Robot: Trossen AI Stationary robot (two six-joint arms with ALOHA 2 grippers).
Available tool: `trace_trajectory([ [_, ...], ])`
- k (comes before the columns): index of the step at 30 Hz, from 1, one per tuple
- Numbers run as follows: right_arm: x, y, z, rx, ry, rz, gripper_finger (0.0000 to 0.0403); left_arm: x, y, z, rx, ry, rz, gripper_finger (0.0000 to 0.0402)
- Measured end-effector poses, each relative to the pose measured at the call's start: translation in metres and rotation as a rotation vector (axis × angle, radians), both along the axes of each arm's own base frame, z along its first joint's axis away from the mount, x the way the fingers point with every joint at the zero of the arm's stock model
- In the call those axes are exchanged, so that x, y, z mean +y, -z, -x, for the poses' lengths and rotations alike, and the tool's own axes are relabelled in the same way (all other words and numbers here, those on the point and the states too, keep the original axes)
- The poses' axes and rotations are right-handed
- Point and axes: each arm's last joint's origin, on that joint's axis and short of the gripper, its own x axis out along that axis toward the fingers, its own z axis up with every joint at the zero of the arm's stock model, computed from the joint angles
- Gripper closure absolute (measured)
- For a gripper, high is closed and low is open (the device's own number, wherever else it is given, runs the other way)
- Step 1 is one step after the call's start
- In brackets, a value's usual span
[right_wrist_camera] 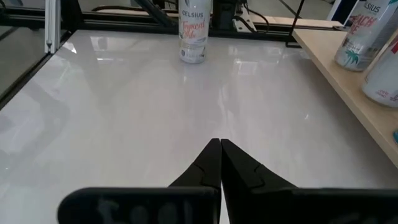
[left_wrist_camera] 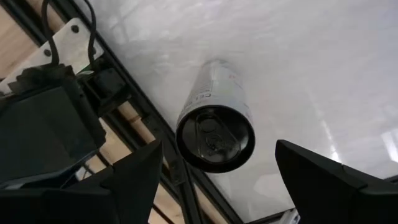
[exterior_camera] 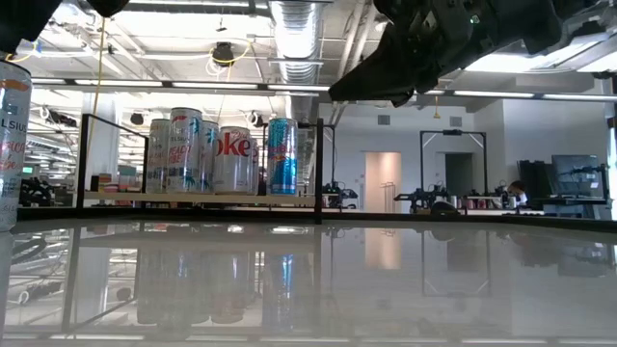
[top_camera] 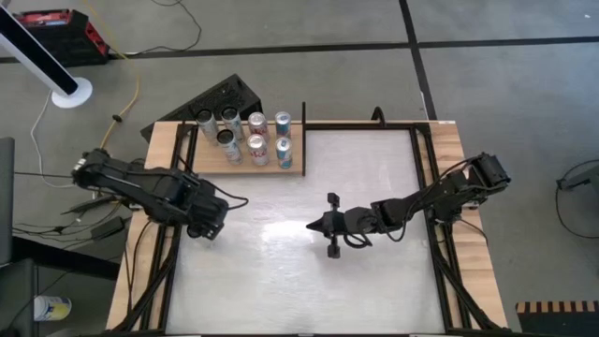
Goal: Place canned beverage on shelf
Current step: Put the white soda can on the shelf
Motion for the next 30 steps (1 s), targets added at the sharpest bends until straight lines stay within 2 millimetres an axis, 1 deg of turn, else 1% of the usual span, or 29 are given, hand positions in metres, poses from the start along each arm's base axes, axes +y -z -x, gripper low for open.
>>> trace_trajectory([
  [8,0.000,0.003,0.001,0.039,-0.032,0.020,0.0376,-0.003,0.009,-0.009,0.044,0.016,-0.007,0.0106],
  [14,0.000,0.006,0.003,0.072,-0.034,0.029,0.0376,-0.004,0.029,-0.005,0.124,0.016,0.020,0.0106],
  [19,-0.001,0.007,0.003,0.081,-0.034,0.034,0.0376,-0.005,0.042,-0.010,0.094,0.046,0.041,0.0106],
  [27,-0.001,0.007,0.003,0.081,-0.033,0.034,0.0376,-0.006,0.048,-0.010,0.100,0.067,0.082,0.0107],
  [30,-0.003,0.006,0.002,0.074,-0.026,0.031,0.0376,-0.007,0.048,-0.011,0.088,0.099,0.081,0.0116],
])
